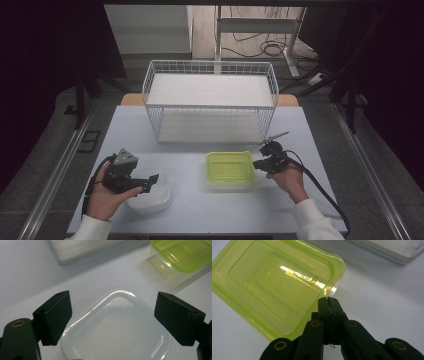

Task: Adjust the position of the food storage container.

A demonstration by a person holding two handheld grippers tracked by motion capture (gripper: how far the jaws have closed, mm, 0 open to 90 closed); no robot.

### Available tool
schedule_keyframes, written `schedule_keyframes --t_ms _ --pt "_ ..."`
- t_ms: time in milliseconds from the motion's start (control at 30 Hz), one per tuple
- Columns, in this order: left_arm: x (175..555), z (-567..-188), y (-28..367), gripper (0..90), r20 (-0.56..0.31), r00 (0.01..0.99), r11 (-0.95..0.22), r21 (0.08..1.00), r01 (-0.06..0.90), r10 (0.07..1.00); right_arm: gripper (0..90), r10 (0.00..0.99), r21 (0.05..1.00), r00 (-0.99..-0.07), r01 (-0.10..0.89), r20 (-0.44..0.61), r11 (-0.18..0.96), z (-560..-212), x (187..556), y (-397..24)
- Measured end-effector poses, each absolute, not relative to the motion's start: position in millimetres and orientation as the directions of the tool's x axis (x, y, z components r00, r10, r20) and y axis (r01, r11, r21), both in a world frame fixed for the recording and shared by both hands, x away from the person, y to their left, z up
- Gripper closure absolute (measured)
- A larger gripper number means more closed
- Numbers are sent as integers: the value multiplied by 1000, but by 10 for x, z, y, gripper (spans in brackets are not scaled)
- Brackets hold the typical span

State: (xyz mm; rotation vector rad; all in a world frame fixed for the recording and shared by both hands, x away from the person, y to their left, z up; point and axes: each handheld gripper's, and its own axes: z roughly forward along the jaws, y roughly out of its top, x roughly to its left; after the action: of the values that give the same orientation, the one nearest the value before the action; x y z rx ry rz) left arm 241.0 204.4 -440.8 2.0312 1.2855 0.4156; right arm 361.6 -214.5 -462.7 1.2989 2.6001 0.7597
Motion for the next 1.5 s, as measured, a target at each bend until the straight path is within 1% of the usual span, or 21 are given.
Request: schedule_keyframes --t_ms 267,700,867,1000,1100,1167,1200,1267,1300,1333,1400,1500 --pt "2409 -4408 2036 146 -88 462 -277 696 662 883 891 750 507 -653 683 103 525 -4647 3605 -1934" --pt "2410 -4405 2029 147 -88 464 -279 695 662 881 890 745 520 -656 683 126 513 -4674 3602 -1818" --pt "2408 -4406 2038 148 -101 455 -263 698 666 885 889 756 559 -648 661 89 501 -4539 3543 -1893" --pt "2398 -4385 2050 153 -116 445 -243 703 669 888 882 756 600 -648 642 92 477 -4394 3427 -1964" --pt "2383 -4364 2056 156 -125 441 -232 707 668 889 847 746 609 -661 626 83 487 -4306 3280 -2005" --pt "2378 -4354 2060 156 -122 442 -235 707 667 889 791 748 632 -657 619 92 466 -4240 3180 -2066" --pt "2377 -4350 2060 156 -124 440 -231 708 667 889 735 750 647 -656 611 90 456 -4213 3134 -2105" --pt "2374 -4343 2053 157 -127 441 -229 709 666 888 593 761 678 -643 597 86 428 -4189 3048 -2172" --pt "2372 -4341 2046 157 -127 442 -229 710 665 888 507 770 692 -630 601 102 400 -4197 2991 -2204" --pt "2369 -4336 2041 157 -127 443 -231 710 665 887 459 768 698 -629 603 119 386 -4209 2956 -2218" --pt "2362 -4324 2027 156 -129 447 -230 714 661 885 383 764 706 -627 609 150 361 -4229 2892 -2239" --pt "2363 -4293 2017 158 -141 445 -214 725 655 884 317 764 712 -626 608 158 351 -4234 2853 -2264"
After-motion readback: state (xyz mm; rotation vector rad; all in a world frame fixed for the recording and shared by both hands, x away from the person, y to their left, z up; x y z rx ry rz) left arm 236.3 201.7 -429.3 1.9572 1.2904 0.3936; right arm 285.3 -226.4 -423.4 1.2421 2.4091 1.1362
